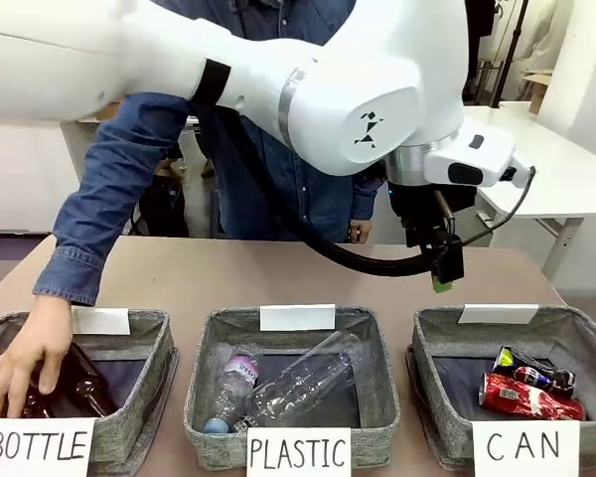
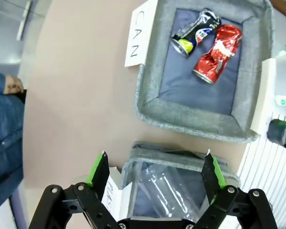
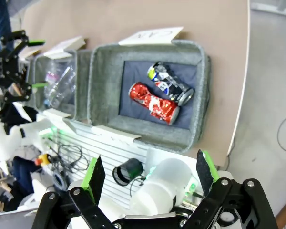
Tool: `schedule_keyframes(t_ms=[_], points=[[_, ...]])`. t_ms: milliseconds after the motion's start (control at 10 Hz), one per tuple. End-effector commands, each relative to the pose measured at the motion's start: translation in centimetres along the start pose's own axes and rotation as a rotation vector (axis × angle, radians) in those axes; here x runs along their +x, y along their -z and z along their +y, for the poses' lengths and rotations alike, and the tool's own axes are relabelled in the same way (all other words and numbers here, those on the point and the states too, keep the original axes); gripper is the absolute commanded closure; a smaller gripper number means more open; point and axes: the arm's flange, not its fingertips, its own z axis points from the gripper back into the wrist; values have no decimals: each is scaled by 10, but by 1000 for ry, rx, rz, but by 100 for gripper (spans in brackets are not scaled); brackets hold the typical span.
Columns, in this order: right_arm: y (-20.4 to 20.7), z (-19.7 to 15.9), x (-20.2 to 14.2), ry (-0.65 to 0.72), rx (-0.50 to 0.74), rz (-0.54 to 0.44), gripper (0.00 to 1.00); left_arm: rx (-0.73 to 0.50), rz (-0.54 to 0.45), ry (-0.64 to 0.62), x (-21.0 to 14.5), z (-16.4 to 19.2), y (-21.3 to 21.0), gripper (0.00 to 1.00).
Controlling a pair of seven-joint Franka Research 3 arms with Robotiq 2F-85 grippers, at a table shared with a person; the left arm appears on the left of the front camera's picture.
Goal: Sort the can waste into the basket.
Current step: Pick up the can waste from the table and place it in the right Fabric basket.
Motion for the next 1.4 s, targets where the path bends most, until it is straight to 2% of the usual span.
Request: schedule_keyframes(t_ms=[0, 300, 400, 500, 600, 700, 800, 900, 1000, 1100, 1200, 1300], points=[[-1, 2, 0, 15, 2, -3, 0, 6, 22, -9, -22, 1, -20, 0], [-1, 2, 0, 15, 2, -3, 0, 139, 35, -62, -77, -10, -56, 0], [-1, 2, 0, 15, 2, -3, 0, 259, 109, -156, -110, -10, -76, 0], [-1, 2, 0, 15, 2, -3, 0, 243, 99, -303, -144, 5, -90, 0], [-1, 2, 0, 15, 2, -3, 0, 118, 29, -448, -186, 27, -99, 0], [-1, 2, 0, 15, 2, -3, 0, 40, 10, -644, -231, 50, -103, 0], [0, 0, 0, 0, 0, 0, 0, -95, -141, -898, -278, 72, -102, 0], [-37, -4, -6, 0, -21, -77, 0, -192, -281, -1085, -313, 81, -99, 0], [-37, 16, 5, -24, -50, -58, 0, -322, -467, -1204, -344, 85, -95, 0], [-10, 51, 24, -118, 30, 24, 0, -378, -587, -1335, -372, 86, -84, 0], [28, 102, 41, -189, 223, 130, 0, -492, -708, -1417, -399, 75, -72, 0], [58, 144, 50, -204, 410, 231, 0, -535, -798, -1506, -425, 61, -67, 0]])
